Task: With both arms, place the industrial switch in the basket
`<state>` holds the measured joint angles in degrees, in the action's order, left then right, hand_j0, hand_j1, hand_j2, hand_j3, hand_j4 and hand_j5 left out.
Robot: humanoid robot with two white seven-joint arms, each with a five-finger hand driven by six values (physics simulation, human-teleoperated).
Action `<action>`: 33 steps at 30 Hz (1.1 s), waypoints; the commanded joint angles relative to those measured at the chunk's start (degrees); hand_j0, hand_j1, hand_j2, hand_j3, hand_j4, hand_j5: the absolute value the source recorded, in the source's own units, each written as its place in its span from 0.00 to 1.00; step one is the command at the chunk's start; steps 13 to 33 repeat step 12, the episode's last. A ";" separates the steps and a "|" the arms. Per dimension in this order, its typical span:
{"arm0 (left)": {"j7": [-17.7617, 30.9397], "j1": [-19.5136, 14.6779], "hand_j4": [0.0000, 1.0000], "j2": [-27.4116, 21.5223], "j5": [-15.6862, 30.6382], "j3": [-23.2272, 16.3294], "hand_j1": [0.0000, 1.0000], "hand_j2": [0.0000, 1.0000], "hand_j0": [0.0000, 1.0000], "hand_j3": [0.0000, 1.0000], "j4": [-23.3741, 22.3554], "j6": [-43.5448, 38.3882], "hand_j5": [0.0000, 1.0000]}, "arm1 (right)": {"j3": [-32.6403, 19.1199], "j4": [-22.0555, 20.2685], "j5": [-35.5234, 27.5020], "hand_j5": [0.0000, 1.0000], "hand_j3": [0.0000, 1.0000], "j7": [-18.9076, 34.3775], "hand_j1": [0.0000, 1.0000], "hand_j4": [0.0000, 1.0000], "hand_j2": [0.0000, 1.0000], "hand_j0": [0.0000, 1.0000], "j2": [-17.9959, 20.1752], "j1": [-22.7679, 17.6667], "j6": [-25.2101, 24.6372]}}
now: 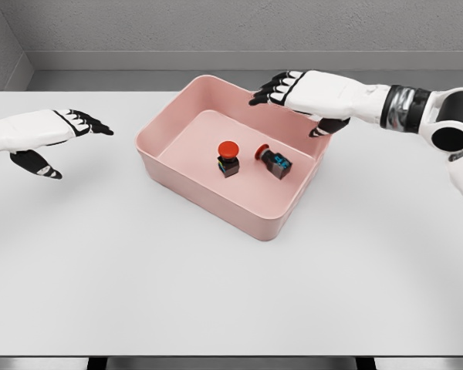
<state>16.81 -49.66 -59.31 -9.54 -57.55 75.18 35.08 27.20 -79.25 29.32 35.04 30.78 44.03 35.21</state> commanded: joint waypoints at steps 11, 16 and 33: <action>0.06 1.14 1.00 0.60 0.14 -0.01 1.00 1.00 1.00 1.00 -0.21 -0.08 1.00 | -3.29 -1.97 -0.41 1.00 1.00 -0.04 1.00 1.00 1.00 1.00 2.70 -1.93 -0.21; 0.06 1.67 1.00 0.60 0.05 -0.01 1.00 1.00 1.00 1.00 -0.21 -0.08 1.00 | -3.29 -1.96 -0.41 1.00 1.00 -0.04 1.00 1.00 1.00 1.00 2.70 -1.93 -0.21; 0.06 1.67 1.00 0.60 0.05 -0.01 1.00 1.00 1.00 1.00 -0.21 -0.08 1.00 | -3.29 -1.96 -0.41 1.00 1.00 -0.04 1.00 1.00 1.00 1.00 2.70 -1.93 -0.21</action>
